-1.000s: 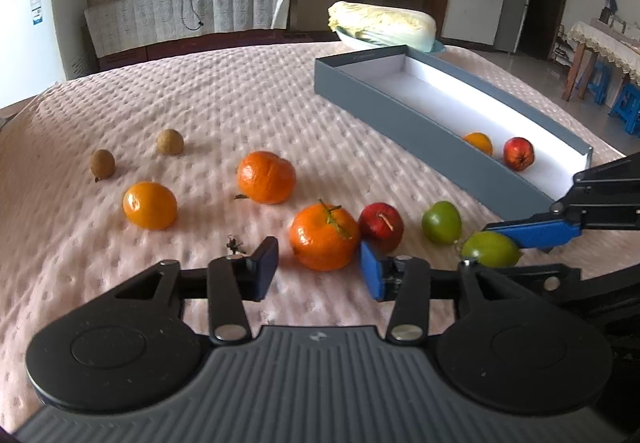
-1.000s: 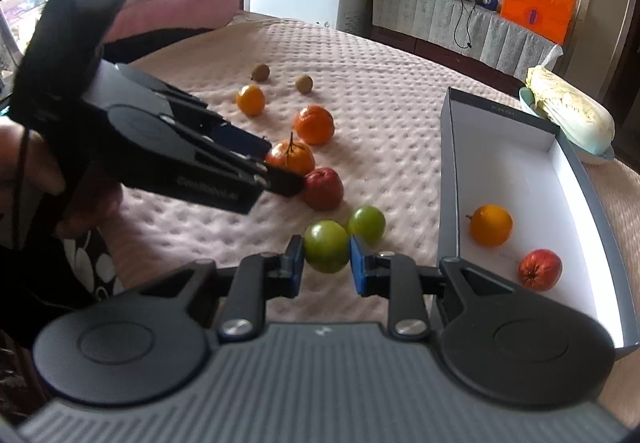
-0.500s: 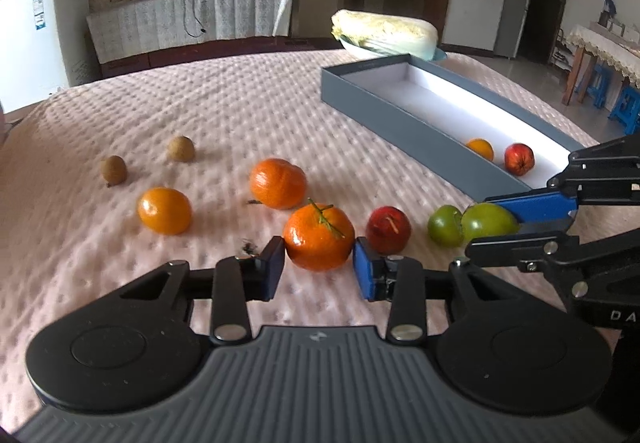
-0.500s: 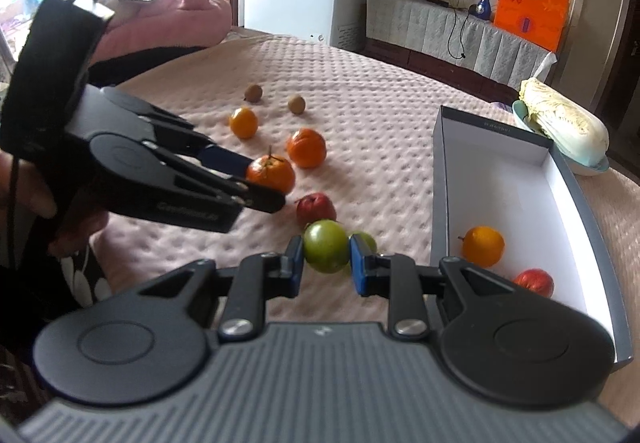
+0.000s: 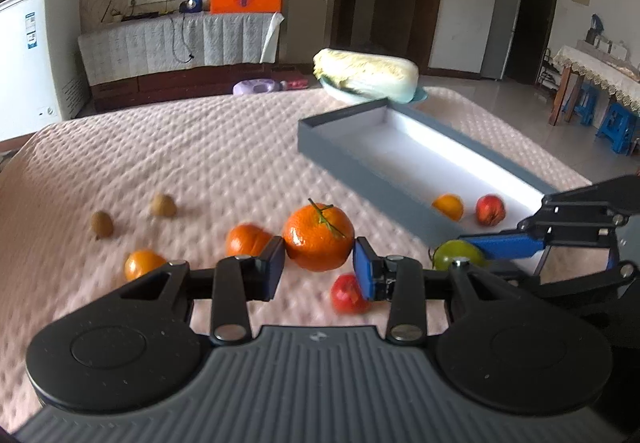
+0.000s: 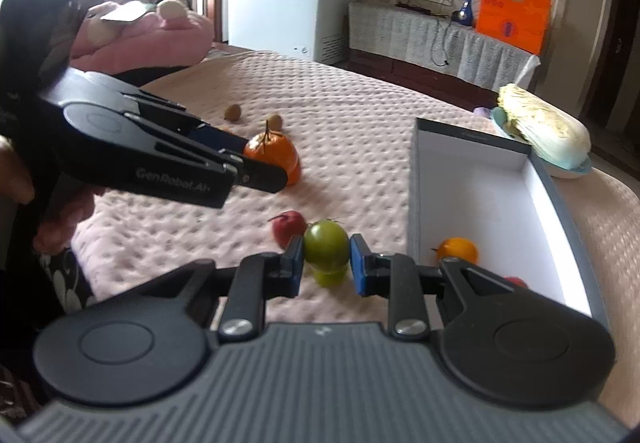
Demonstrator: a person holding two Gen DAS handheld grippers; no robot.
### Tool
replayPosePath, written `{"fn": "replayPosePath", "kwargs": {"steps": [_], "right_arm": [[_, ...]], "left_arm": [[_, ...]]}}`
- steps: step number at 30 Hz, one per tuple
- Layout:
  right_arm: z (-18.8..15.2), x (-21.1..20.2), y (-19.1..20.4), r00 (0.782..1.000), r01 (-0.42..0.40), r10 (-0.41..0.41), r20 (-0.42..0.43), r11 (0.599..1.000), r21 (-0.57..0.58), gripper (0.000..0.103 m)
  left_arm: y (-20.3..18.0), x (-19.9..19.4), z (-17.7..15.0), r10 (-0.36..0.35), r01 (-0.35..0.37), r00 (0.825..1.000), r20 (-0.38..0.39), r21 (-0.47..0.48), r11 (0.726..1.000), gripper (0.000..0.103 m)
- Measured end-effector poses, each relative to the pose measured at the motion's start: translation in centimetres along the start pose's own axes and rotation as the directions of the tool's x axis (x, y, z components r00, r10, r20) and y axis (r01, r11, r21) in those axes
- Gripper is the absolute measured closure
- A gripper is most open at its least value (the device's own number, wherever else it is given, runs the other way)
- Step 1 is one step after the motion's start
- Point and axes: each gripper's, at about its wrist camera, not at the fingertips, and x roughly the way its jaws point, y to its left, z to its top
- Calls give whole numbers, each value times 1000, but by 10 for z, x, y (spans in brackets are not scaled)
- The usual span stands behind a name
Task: Organize fruits
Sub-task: 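Grasp the stemmed tangerine with the left gripper while the right gripper carries the lime, then drop the tangerine into the box by opening the left gripper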
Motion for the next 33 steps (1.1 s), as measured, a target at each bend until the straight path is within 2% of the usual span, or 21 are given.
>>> {"fn": "replayPosePath", "kwargs": {"steps": [11, 18, 27, 33], "right_arm": [[-6, -13, -38, 995, 93, -94, 8, 992, 82, 75], [-17, -14, -56, 990, 138, -136, -27, 983, 118, 75], [-33, 2, -78, 979, 177, -159, -127, 973, 148, 75], [-38, 11, -81, 976, 182, -158, -151, 969, 167, 75]], "left_arm": [[-43, 26, 30, -68, 66, 997, 34, 35, 997, 60], [-63, 65, 54, -79, 78, 996, 36, 43, 996, 60], [-83, 118, 74, -80, 79, 997, 1, 47, 996, 60], [-92, 149, 78, -62, 64, 997, -51, 45, 997, 59]]}}
